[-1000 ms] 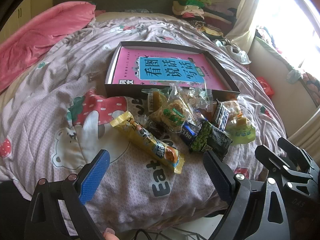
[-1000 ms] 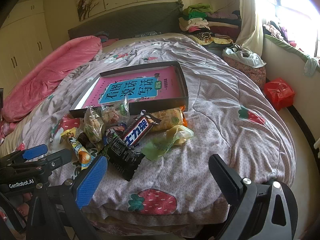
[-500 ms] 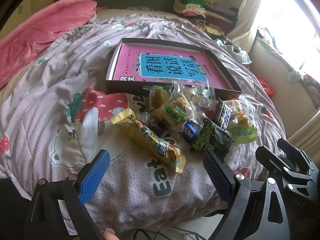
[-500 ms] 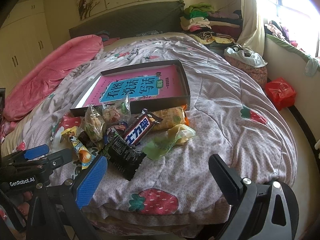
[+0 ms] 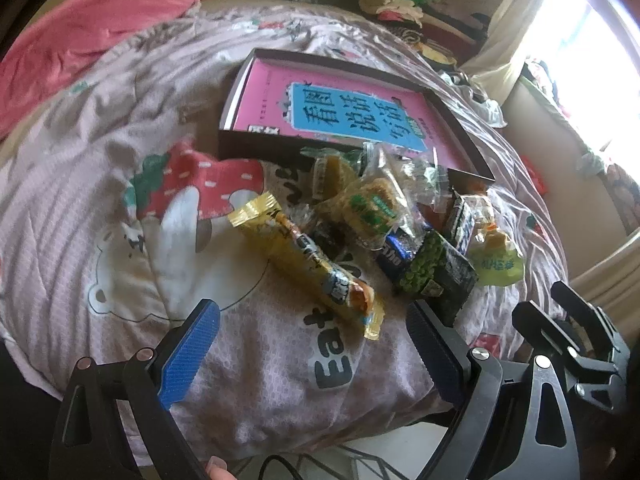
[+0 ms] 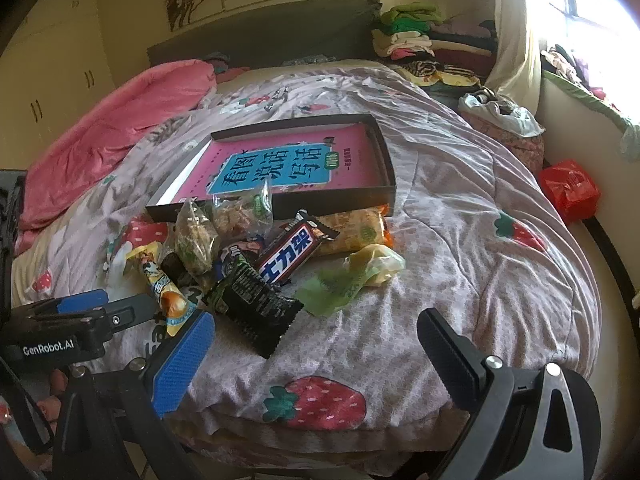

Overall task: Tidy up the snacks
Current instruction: 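Move left tool to the yellow snack stick while right tool reaches the black seaweed packet, then close left tool on the yellow stick while right tool grasps the black packet, lift, then carry the yellow stick with left tool while right tool carries black packet over the pink tray, then lower and release the yellow stick in the tray while right tool releases the black packet, then withdraw both open tools from the tray back toward the snack pile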

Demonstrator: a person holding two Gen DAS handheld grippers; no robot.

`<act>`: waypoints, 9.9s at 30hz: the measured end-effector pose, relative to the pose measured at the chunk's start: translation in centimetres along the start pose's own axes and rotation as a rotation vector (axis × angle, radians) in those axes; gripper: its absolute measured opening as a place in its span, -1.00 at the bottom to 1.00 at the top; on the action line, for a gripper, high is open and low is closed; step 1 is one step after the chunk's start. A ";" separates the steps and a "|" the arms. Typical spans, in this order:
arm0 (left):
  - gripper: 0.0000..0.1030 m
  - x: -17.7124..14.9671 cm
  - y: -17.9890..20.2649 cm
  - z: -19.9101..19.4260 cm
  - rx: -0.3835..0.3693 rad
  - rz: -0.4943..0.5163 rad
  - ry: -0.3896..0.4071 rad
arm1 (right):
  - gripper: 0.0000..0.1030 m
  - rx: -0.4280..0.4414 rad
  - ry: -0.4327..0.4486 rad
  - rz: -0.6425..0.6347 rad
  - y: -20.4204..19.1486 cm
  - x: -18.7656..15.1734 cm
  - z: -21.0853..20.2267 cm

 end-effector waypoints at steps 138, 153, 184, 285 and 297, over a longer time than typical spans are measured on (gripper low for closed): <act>-0.73 14.5 -3.1 0.4 -0.154 -0.131 0.221 | -0.08 0.058 0.121 0.086 5.2 8.8 4.5; -0.73 15.7 -3.7 2.3 -0.181 -0.112 0.220 | -0.08 0.027 0.107 0.092 4.8 11.3 6.4; -0.73 15.2 -3.5 5.3 -0.184 -0.072 0.151 | -0.07 -0.003 0.009 0.112 4.8 11.9 10.2; 0.53 13.1 -2.1 0.6 -0.158 0.014 0.198 | 0.41 0.027 0.079 0.097 4.0 12.3 5.6; 0.57 12.4 -1.2 -0.5 -0.156 0.039 0.199 | 0.49 0.048 0.096 0.078 3.1 11.9 4.6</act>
Point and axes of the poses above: each gripper's, at about its wrist camera, not at the fingertips, and z roughly the way its jaws point, y to its right, x to its top, the point moved 1 cm from there along z, roughly the way its jaws point, and after that the axes turned 6 degrees about -y, right-handed, at the moved point
